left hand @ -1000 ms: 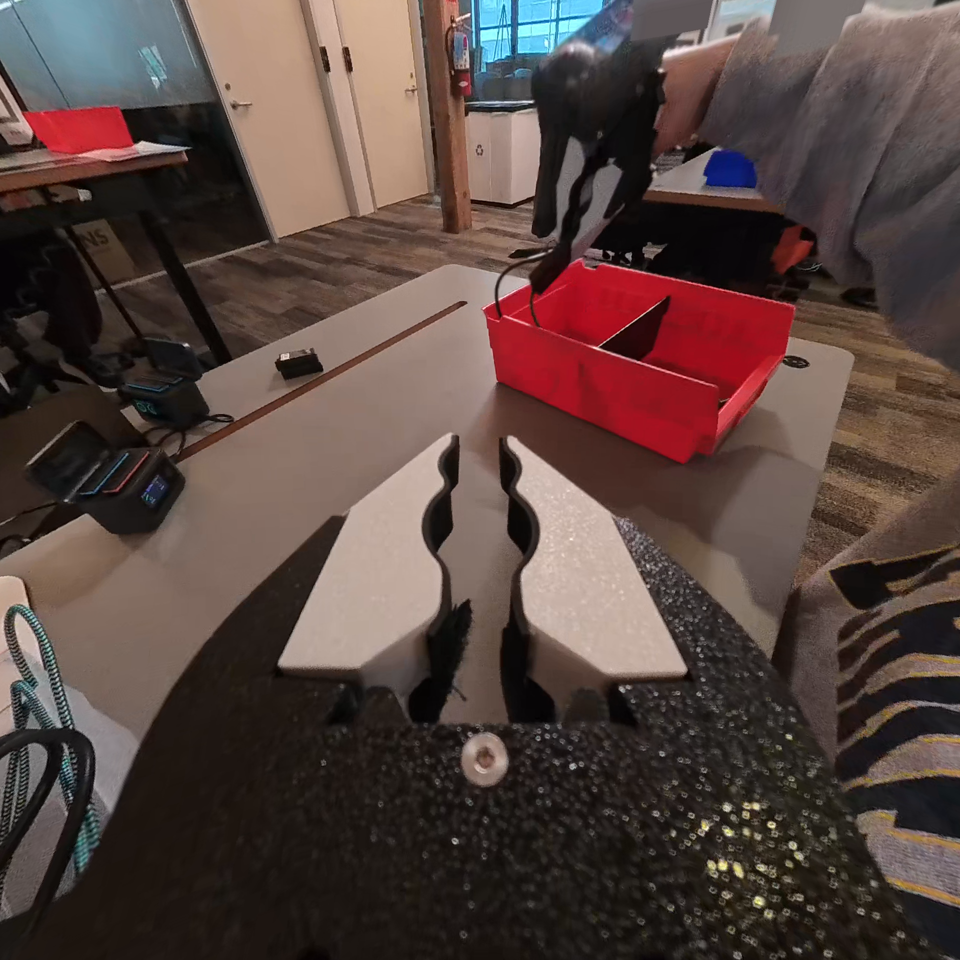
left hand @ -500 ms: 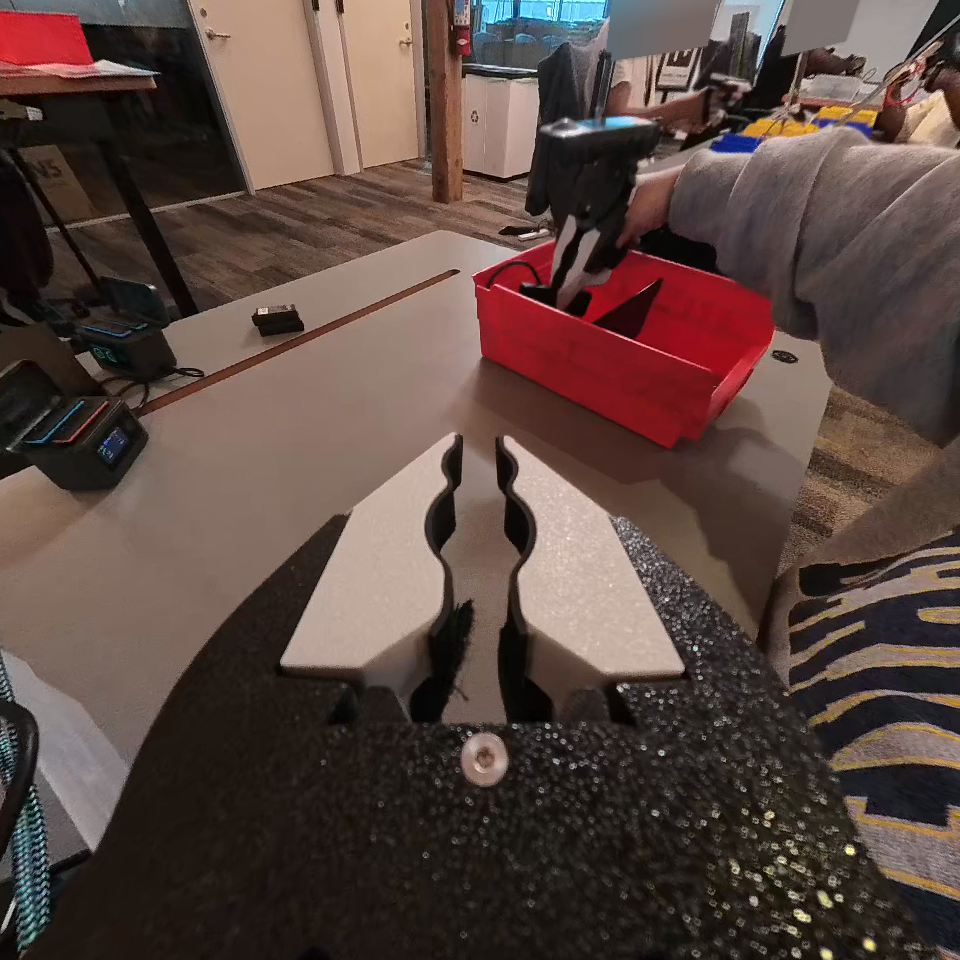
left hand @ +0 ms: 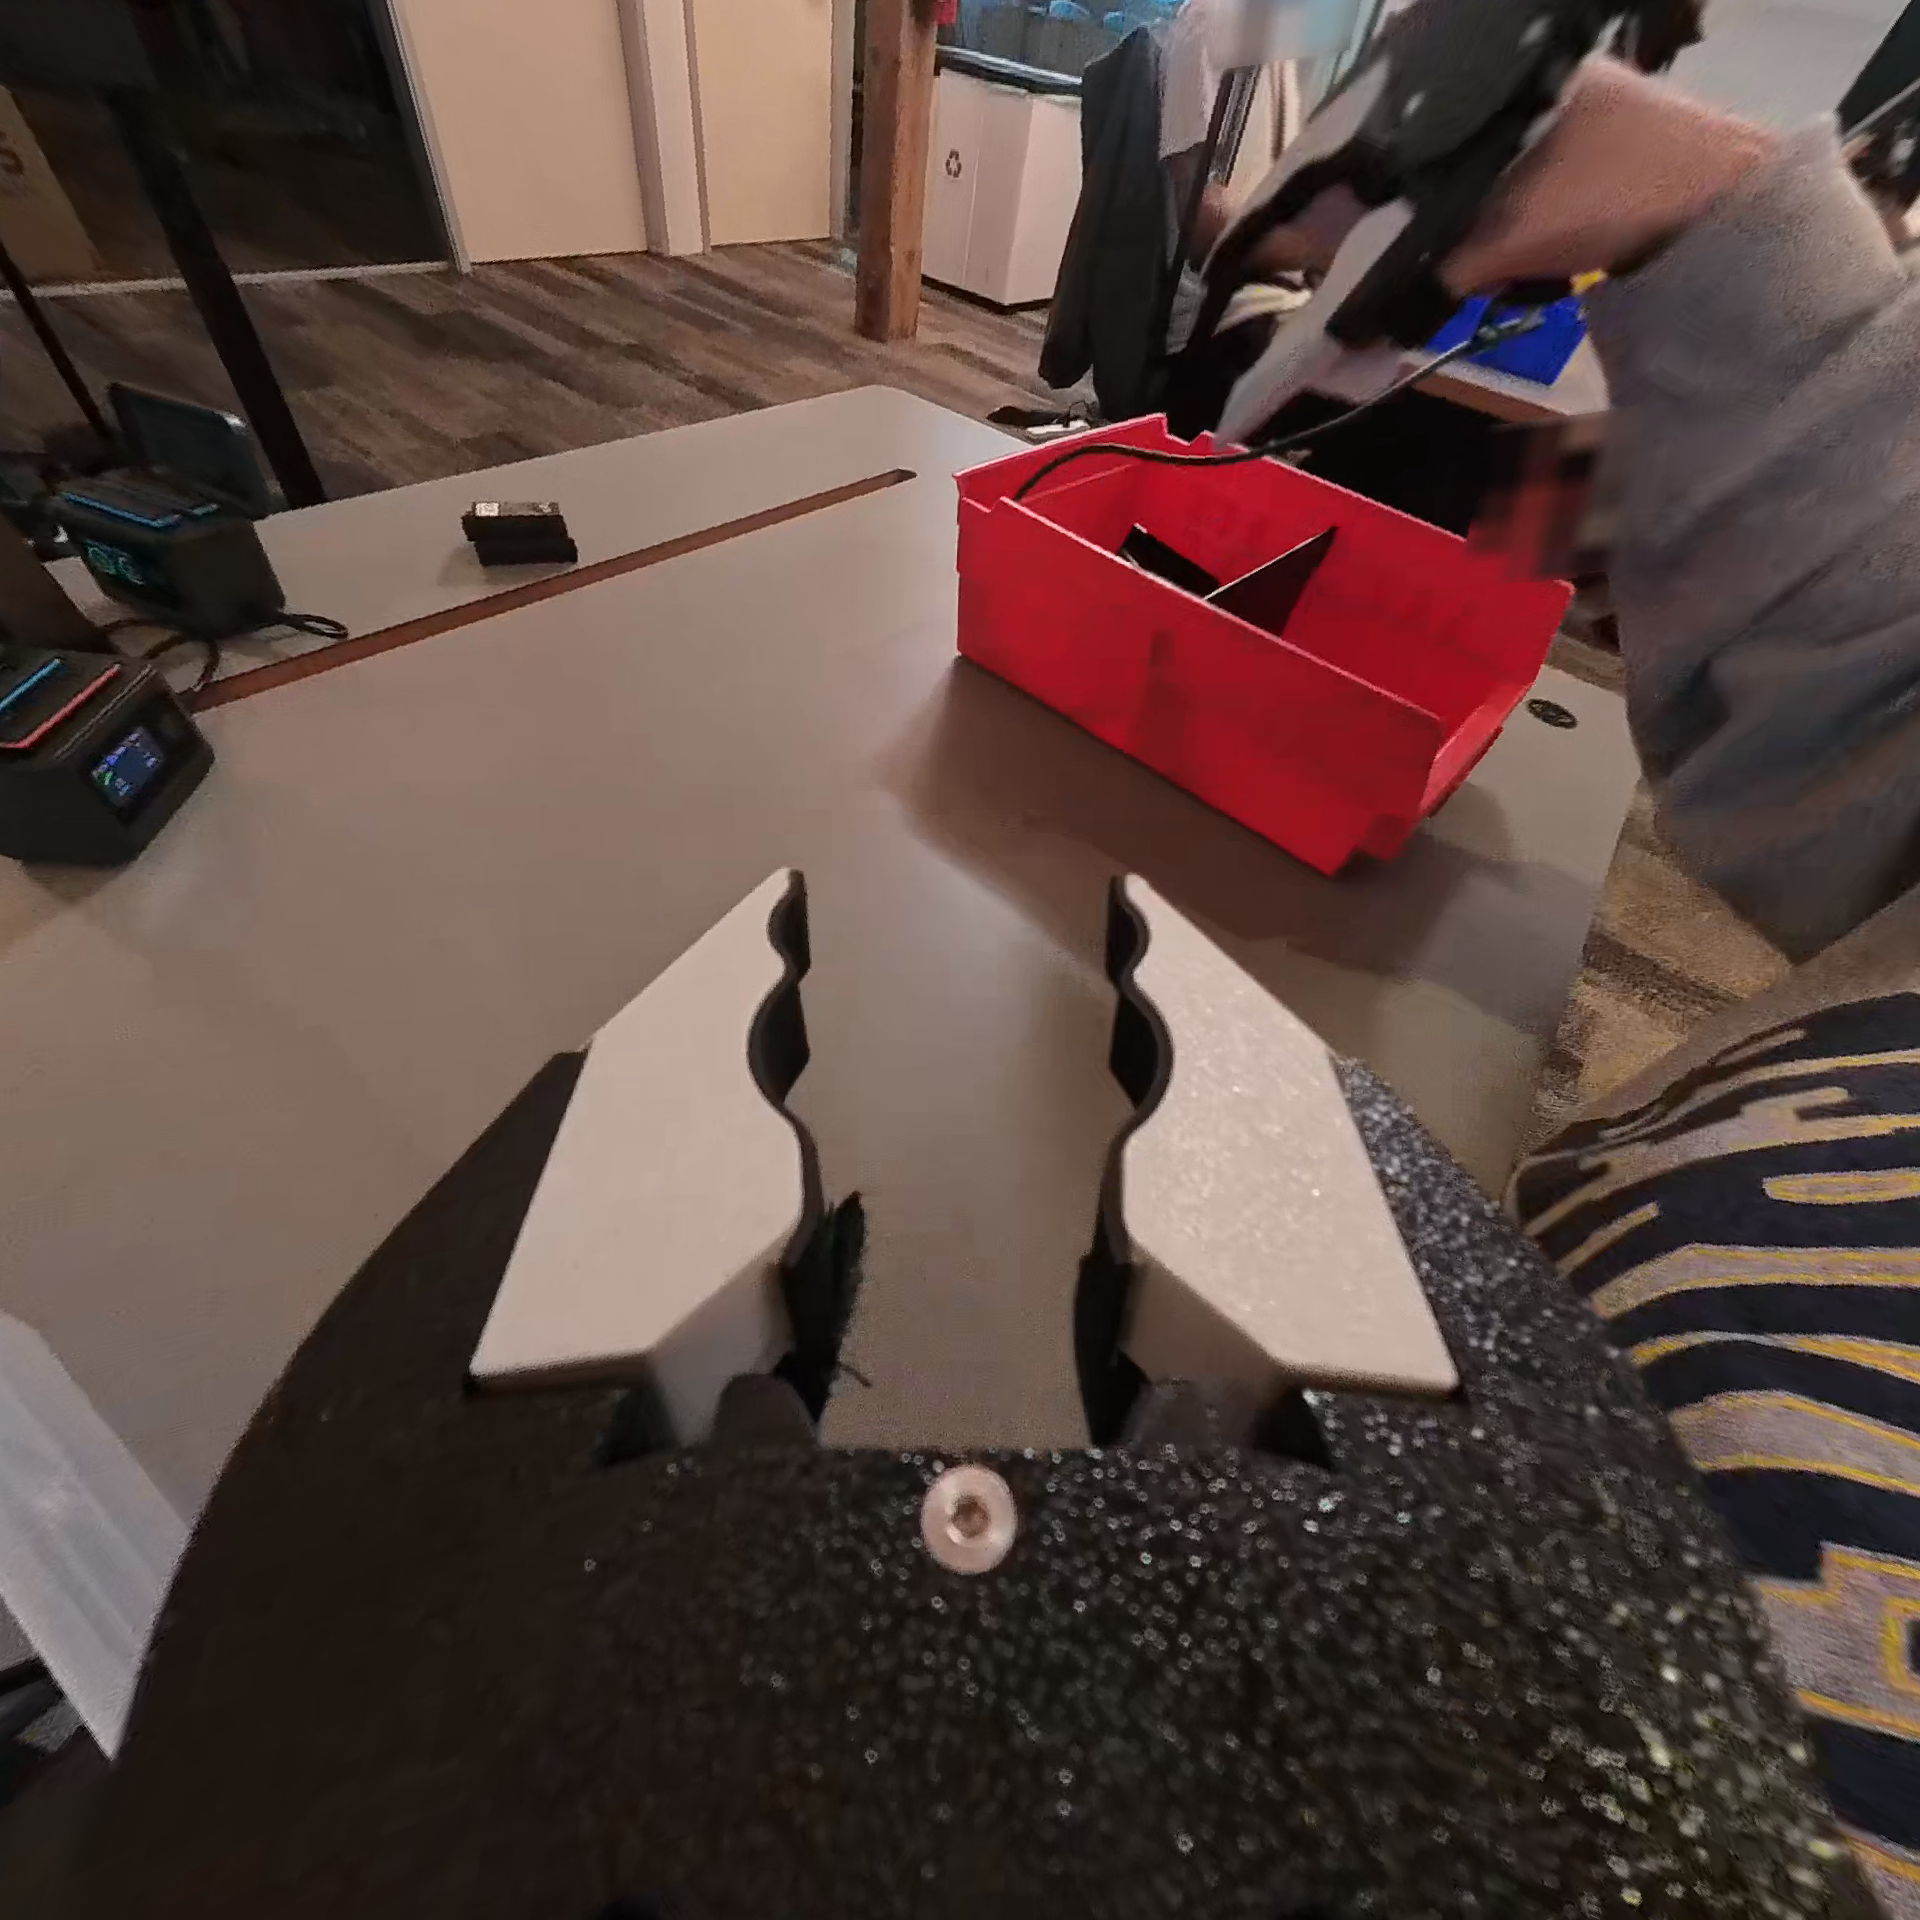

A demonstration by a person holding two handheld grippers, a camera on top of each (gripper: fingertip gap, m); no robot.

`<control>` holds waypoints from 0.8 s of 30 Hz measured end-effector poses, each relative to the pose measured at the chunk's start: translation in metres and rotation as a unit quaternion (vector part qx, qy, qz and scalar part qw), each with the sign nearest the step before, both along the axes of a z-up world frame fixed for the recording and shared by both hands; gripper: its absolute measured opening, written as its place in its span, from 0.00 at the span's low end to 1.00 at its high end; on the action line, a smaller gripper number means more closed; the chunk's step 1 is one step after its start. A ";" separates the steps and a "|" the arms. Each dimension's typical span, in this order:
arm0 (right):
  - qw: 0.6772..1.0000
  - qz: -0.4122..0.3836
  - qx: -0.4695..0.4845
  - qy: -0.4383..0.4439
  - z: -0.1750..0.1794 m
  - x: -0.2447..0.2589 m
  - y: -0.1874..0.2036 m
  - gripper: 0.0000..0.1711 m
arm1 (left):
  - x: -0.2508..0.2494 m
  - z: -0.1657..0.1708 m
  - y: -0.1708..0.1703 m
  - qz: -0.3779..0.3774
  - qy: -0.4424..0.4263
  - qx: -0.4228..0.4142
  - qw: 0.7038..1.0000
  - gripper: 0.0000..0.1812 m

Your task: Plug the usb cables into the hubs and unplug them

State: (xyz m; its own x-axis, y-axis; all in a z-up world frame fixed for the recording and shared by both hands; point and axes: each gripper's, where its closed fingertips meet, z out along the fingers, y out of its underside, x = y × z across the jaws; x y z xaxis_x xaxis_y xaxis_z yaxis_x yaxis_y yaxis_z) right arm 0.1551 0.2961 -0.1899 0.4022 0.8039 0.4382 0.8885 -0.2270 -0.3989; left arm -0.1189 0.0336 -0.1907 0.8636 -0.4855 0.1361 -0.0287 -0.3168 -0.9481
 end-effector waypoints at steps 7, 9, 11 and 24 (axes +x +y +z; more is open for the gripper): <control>0.910 0.110 0.079 0.393 0.083 -0.127 -0.158 0.50 | -0.007 0.028 -0.026 0.019 0.000 0.021 1.000 0.39; 0.880 0.165 0.083 0.437 0.080 -0.161 -0.192 0.49 | -0.034 0.046 -0.040 0.060 0.013 0.040 0.997 0.39; 0.856 0.206 0.082 0.467 0.067 -0.192 -0.208 0.46 | -0.080 0.064 -0.053 0.128 0.041 0.056 0.989 0.38; 0.835 0.262 0.123 0.468 -0.044 -0.266 -0.194 0.42 | -0.265 -0.009 -0.039 -0.032 0.320 -0.235 0.917 0.20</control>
